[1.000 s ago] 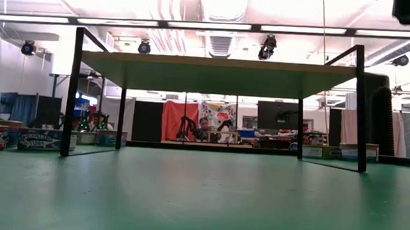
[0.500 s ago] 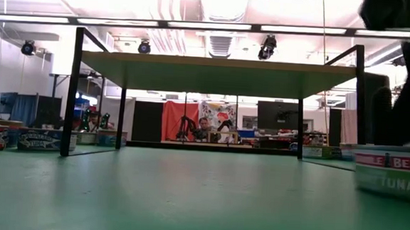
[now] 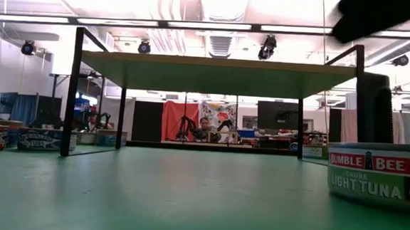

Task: Stack canned seafood by type on shelf
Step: Stack the green tuna can on top of the green tuna can on the shelf

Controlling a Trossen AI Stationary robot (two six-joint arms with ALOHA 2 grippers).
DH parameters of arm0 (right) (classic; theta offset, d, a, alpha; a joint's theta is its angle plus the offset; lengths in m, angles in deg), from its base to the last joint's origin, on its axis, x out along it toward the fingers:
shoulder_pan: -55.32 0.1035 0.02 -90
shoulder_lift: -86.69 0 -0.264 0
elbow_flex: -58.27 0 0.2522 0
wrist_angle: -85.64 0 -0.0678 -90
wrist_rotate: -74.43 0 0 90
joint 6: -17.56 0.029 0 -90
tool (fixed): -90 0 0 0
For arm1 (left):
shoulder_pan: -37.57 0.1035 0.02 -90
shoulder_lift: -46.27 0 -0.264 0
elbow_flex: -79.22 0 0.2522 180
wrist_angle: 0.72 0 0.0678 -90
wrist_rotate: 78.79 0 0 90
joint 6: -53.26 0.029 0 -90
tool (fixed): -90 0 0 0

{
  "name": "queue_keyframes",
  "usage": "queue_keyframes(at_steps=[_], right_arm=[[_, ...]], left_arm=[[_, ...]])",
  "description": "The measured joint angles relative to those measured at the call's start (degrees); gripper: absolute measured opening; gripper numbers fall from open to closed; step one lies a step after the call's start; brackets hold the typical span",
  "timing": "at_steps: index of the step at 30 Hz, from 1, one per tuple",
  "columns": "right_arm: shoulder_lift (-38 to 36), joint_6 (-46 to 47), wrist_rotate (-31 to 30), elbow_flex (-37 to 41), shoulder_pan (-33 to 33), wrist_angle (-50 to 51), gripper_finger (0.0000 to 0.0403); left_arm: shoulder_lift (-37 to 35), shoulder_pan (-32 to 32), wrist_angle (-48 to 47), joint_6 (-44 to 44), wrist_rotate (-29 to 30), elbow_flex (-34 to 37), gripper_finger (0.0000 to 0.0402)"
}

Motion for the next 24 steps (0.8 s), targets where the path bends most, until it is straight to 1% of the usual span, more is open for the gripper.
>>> queue_keyframes(at_steps=[2, 5, 7, 9, 10, 12, 14, 16, 20, 22, 24], right_arm=[[-0.9, 2.3, -3.2, 0.6, 2.5, 2.3, 0.0201], [-1.4, 13.5, -6.2, 2.4, 6.1, 8.1, 0.0261], [-1.3, 22.8, -6.1, 4.6, 8.2, 10.4, 0.0298], [-0.7, 29.5, -4.6, 7.0, 9.5, 10.0, 0.0335], [-0.4, 31.8, -3.4, 8.3, 9.9, 9.3, 0.0353], [0.5, 33.3, -0.6, 10.3, 10.1, 7.7, 0.0381], [1.4, 33.4, 1.6, 11.7, 10.1, 6.3, 0.0395], [1.7, 33.5, 2.3, 13.0, 9.7, 5.6, 0.0395], [2.4, 32.4, 2.4, 15.5, 8.8, 2.6, 0.0398], [2.5, 30.3, 2.3, 16.9, 8.3, -0.6, 0.0399], [2.5, 27.4, 1.7, 18.0, 7.9, -3.2, 0.0400]], left_arm=[[1.5, -0.2, -3.0, -0.7, -0.3, -1.9, 0.0119], [4.3, -0.8, -6.3, -1.6, -2.2, -4.4, 0.0124], [6.3, -1.5, -6.1, -1.5, -2.9, -6.0, 0.0125], [8.0, -2.0, -6.1, -0.3, -2.9, -7.3, 0.0126], [9.0, -2.0, -6.0, 0.4, -3.0, -8.0, 0.0126], [10.7, -1.9, -6.0, 0.6, -2.8, -9.1, 0.0126], [12.1, -1.3, -6.1, 0.6, -2.7, -10.0, 0.0126], [12.9, -0.9, -6.0, 0.3, -1.9, -10.7, 0.0126], [14.6, 0.6, -6.5, -0.1, -0.6, -12.1, 0.0126], [15.2, 1.6, -6.6, -0.3, 0.0, -12.5, 0.0126], [15.6, 2.7, -6.6, -0.3, 2.0, -12.7, 0.0126]])
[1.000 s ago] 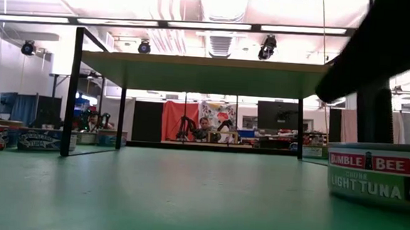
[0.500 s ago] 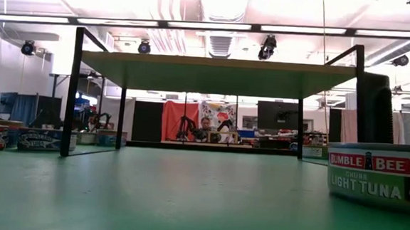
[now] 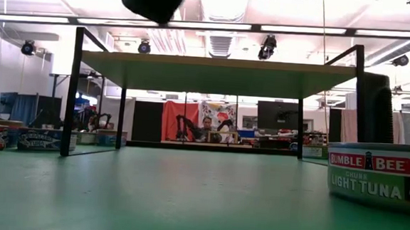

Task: Stack canned seafood by type on shelf
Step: Stack the green tuna can on top of the green tuna can on the shelf

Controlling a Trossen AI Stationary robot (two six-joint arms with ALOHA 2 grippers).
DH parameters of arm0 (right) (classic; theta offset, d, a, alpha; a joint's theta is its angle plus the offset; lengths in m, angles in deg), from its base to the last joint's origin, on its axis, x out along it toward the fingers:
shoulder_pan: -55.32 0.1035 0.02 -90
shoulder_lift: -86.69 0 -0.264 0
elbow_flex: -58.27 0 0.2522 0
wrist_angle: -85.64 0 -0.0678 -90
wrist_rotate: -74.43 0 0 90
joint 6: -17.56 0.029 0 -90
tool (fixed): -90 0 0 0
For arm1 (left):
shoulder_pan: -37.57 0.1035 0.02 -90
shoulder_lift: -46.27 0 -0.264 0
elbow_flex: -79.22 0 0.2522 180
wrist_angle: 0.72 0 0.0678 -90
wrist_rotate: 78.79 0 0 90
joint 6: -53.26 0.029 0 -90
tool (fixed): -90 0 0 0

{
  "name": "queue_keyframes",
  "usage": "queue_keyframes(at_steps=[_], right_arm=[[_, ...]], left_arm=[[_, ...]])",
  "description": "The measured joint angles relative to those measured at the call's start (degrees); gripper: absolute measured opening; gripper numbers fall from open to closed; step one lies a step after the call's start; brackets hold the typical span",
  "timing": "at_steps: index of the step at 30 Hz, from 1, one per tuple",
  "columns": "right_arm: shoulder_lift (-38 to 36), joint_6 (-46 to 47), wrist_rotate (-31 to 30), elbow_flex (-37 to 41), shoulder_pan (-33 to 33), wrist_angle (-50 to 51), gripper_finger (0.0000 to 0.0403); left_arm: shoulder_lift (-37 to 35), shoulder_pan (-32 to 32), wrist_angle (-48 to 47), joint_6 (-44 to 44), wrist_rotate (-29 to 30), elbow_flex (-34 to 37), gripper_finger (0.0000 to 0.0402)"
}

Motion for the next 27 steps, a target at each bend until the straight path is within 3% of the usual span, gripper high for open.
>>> queue_keyframes(at_steps=[5, 12, 17, 23, 27], right_arm=[[0.0, -8.9, -2.6, 1.0, -1.7, -4.5, 0.0400], [-0.1, -29.4, -2.5, 1.3, -5.7, -16.4, 0.0400], [0.0, -44.4, 1.7, 0.2, -7.8, -25.0, 0.0400], [-1.1, -47.9, 6.5, -1.9, -7.8, -24.8, 0.0400], [-1.6, -44.8, 7.9, -2.0, -7.7, -23.8, 0.0400]], left_arm=[[0.5, 2.7, -5.1, -2.8, 8.2, 0.0, 0.0126], [0.5, 5.1, -11.5, -5.6, 8.4, 0.0, 0.0126], [0.5, 5.0, -14.1, -7.1, 8.0, 0.0, 0.0126], [0.5, 4.4, -16.6, -8.4, 6.0, 0.0, 0.0126], [2.3, 4.5, -13.7, -7.9, 11.3, 0.0, 0.0126]])
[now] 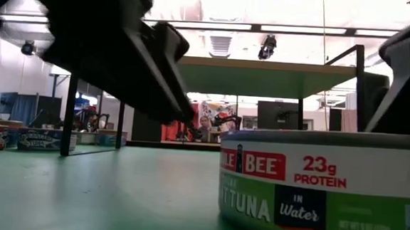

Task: Stack canned seafood by type on shelf
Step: Stack the green tuna can on top of the green tuna can on the shelf

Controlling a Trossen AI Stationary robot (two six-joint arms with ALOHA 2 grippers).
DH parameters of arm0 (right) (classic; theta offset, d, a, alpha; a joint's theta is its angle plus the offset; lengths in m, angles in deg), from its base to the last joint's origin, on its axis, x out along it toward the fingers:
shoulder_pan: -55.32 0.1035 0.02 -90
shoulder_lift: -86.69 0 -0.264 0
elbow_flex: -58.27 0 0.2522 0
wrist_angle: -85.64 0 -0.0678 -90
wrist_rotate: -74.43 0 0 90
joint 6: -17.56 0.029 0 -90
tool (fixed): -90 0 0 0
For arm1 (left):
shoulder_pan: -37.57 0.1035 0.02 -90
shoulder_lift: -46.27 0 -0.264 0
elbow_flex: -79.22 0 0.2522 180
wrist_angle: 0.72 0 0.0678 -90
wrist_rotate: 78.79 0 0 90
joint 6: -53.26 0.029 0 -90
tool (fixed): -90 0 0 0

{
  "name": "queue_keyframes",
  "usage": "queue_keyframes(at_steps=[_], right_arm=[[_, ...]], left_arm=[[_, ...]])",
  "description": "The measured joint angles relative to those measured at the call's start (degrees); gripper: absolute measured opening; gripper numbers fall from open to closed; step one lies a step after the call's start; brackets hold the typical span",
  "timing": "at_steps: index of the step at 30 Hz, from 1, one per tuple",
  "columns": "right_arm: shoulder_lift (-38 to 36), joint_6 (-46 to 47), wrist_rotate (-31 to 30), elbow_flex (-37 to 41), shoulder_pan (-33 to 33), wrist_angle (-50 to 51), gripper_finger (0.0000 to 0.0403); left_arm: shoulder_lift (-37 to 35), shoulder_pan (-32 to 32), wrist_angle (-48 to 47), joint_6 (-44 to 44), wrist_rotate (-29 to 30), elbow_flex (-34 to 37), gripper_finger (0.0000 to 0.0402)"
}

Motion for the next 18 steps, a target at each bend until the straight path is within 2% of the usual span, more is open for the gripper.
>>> queue_keyframes(at_steps=[2, 8, 18], right_arm=[[0.0, 1.8, -0.5, 0.2, -0.2, 0.3, 0.0400], [0.3, 3.1, -3.9, 0.3, -1.2, 1.4, 0.0400], [-0.2, 3.8, -3.1, 0.3, -1.8, 13.5, 0.0400]], left_arm=[[1.7, 0.3, 2.4, 1.5, 1.8, 0.1, 0.0126], [6.4, 0.4, 5.5, 3.9, 1.9, -0.6, 0.0126], [8.3, -3.5, 5.9, 2.4, -0.1, -3.3, 0.0126]])
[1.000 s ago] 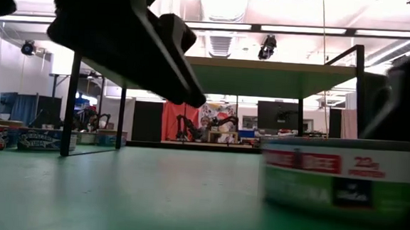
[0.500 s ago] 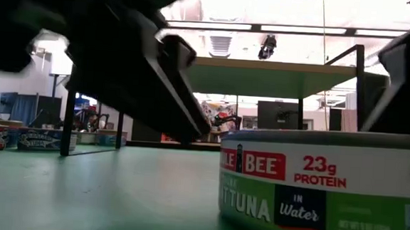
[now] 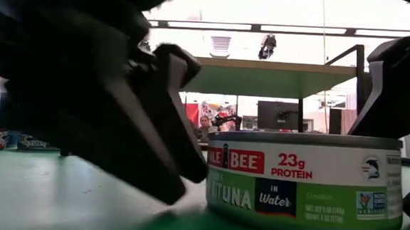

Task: Stack canned seafood by type on shelf
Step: Stack the green tuna can on top of the green tuna can on the shelf

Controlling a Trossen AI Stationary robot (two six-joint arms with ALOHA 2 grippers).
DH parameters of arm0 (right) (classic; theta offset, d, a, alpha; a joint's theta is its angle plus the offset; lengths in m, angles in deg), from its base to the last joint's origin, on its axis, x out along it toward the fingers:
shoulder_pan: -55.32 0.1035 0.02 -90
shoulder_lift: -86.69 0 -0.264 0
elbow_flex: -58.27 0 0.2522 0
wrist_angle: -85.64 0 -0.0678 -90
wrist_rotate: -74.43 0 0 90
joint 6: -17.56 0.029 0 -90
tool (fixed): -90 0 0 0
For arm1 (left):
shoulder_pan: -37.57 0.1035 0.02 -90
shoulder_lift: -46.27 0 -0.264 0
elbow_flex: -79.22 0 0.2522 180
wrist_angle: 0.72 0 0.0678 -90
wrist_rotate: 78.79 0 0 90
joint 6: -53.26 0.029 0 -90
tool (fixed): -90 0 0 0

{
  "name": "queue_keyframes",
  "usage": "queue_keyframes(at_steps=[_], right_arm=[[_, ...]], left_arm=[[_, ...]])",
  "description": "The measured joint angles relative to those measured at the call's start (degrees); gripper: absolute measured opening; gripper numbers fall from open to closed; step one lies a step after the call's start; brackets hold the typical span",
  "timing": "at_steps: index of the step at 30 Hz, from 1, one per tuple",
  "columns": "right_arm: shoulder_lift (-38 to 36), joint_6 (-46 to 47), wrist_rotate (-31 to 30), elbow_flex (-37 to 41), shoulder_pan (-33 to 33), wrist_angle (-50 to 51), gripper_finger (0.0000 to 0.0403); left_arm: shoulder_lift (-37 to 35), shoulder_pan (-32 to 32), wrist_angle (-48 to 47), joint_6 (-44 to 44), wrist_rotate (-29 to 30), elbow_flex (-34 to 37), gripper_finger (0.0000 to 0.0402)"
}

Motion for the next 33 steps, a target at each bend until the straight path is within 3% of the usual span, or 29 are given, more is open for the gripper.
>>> queue_keyframes(at_steps=[4, 8, 15, 23, 33], right_arm=[[-1.0, 2.0, 0.3, -0.4, 0.0, 5.4, 0.0400], [-2.5, 4.0, 0.3, -0.4, 0.7, 4.6, 0.0400], [-1.6, 3.7, 4.4, 0.0, 1.7, -4.2, 0.0400], [0.6, 0.9, 4.3, 0.2, 0.8, -6.9, 0.0400], [-1.5, -2.4, 1.6, 0.3, -0.4, 3.2, 0.0400]], left_arm=[[-0.3, -1.8, -0.4, 2.3, -0.1, -1.2, 0.0126], [-0.8, -2.7, -2.7, 3.6, 0.9, -2.2, 0.0126], [0.0, -0.5, -1.3, 3.3, 9.9, -1.1, 0.0126], [3.1, 0.9, 4.8, 5.5, 3.4, -1.2, 0.0126], [3.4, -0.9, 5.8, 4.7, 0.6, -1.4, 0.0126]])
